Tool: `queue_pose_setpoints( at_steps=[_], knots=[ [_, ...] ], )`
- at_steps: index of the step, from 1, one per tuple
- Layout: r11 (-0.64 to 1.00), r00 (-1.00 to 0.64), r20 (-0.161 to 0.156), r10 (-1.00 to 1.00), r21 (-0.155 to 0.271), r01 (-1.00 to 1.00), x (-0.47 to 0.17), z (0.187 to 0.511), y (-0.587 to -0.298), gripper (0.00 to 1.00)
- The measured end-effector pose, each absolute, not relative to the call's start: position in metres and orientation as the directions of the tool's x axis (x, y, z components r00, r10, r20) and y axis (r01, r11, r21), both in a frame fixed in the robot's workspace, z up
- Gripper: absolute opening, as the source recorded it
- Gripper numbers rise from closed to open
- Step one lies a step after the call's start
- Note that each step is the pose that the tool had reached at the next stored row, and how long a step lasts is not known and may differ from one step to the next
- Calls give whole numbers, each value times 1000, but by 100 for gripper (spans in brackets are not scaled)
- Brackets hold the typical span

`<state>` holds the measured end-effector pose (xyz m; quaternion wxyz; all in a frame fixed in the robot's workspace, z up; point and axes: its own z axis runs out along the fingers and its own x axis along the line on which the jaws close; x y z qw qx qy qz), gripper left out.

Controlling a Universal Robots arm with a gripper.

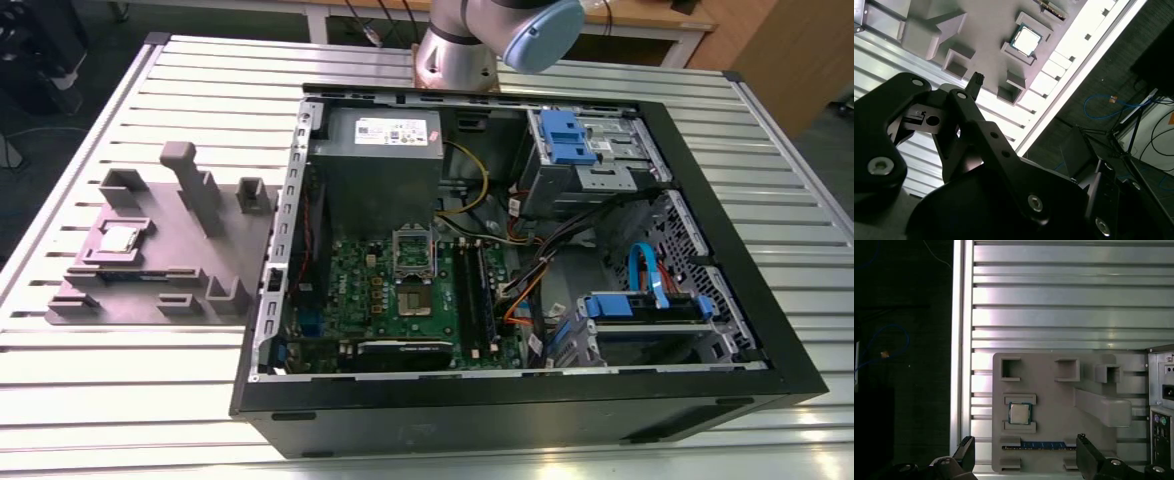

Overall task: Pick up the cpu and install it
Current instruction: 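Pick up the cpu and move it towards the insertion slot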

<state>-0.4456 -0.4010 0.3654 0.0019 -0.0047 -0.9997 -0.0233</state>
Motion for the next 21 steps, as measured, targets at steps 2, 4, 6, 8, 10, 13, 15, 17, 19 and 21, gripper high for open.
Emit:
queue_pose_setpoints(
  at_steps=[2,4,6,8,10,13,15,17,19,21],
  knots=[
    [999,-1000,4,9,47,9,-446,365,-401,88],
    [999,-1000,4,9,47,9,-446,365,-401,88],
    [999,-1000,4,9,47,9,-446,364,-401,88],
    [999,-1000,4,9,47,9,-446,364,-401,88],
    [999,-1000,4,9,46,9,-446,363,-401,88],
    [999,-1000,4,9,47,9,-446,363,-401,88],
    [999,-1000,4,9,47,9,-446,362,-401,88],
    [999,-1000,4,9,47,9,-446,362,-401,88],
    [999,-1000,4,9,47,9,-446,361,-401,88],
    [999,-1000,4,9,46,9,-446,361,-401,88]
  ],
)
